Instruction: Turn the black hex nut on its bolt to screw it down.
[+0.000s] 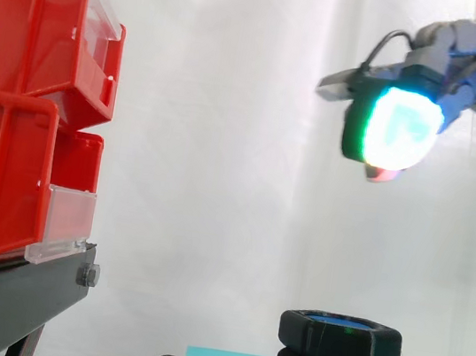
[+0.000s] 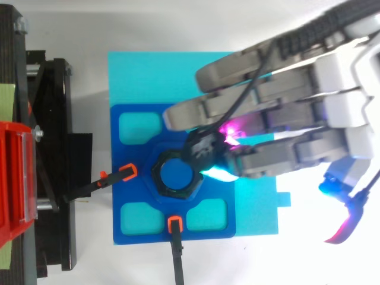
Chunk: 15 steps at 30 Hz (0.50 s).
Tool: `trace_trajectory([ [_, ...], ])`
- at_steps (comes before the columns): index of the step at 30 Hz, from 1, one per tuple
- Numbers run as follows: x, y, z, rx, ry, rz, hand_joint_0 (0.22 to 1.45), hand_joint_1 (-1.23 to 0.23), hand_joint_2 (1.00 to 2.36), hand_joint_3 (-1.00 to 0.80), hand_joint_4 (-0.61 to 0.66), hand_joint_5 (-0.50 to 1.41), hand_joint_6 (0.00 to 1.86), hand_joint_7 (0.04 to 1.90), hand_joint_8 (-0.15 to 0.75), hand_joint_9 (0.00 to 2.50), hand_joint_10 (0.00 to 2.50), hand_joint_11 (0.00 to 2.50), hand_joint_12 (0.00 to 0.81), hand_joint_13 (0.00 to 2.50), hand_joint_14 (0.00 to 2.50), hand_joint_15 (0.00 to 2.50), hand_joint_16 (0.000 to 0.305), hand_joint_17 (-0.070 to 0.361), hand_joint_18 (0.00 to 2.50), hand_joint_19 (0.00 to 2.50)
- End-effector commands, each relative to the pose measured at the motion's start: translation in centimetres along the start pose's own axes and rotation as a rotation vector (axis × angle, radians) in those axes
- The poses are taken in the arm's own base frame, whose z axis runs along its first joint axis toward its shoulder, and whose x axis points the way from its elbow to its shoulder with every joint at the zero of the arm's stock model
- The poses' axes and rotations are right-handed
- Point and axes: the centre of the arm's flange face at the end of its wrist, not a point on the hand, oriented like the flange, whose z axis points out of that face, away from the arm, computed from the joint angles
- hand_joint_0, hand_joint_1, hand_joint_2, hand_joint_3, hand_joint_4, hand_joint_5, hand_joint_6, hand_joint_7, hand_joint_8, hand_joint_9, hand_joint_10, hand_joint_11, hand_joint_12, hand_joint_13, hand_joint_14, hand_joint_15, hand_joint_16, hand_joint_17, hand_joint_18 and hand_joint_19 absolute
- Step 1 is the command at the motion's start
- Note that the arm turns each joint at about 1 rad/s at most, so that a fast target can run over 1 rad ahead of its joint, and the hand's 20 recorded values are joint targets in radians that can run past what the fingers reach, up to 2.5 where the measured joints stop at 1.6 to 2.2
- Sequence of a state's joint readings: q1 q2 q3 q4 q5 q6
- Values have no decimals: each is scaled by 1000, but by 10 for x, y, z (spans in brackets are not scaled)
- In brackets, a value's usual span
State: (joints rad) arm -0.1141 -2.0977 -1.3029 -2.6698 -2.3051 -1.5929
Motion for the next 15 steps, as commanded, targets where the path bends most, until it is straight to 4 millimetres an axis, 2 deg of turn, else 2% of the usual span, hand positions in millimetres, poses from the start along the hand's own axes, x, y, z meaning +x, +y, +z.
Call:
trace_trajectory([
  [1, 4, 12, -25, 38, 27, 23, 469, -310, 1000, -500, 353, -128, 502, 1015, 327, 886, 7, 284, 386, 467, 0, 5, 57, 129, 601, 341],
  [5, -2, 8, -33, 65, 41, 31, 474, -315, 1000, -500, 351, -127, 502, 1015, 324, 887, 7, 283, 384, 473, 0, 7, 57, 128, 602, 350],
  [10, 2, 9, -42, 82, 87, 98, 485, -328, 1000, -500, 341, -127, 502, 1008, 320, 890, 7, 287, 377, 474, 0, 4, 56, 125, 601, 343],
  [13, 2, 8, -41, 98, 88, 138, 491, -337, 1000, -500, 343, -127, 502, 1008, 319, 892, 7, 286, 376, 473, 0, 6, 55, 124, 600, 345],
  [15, 3, 6, -39, 150, 83, 229, 494, -341, 1000, -500, 338, -127, 502, 1004, 317, 893, 7, 290, 374, 471, 0, 3, 55, 123, 598, 347],
])
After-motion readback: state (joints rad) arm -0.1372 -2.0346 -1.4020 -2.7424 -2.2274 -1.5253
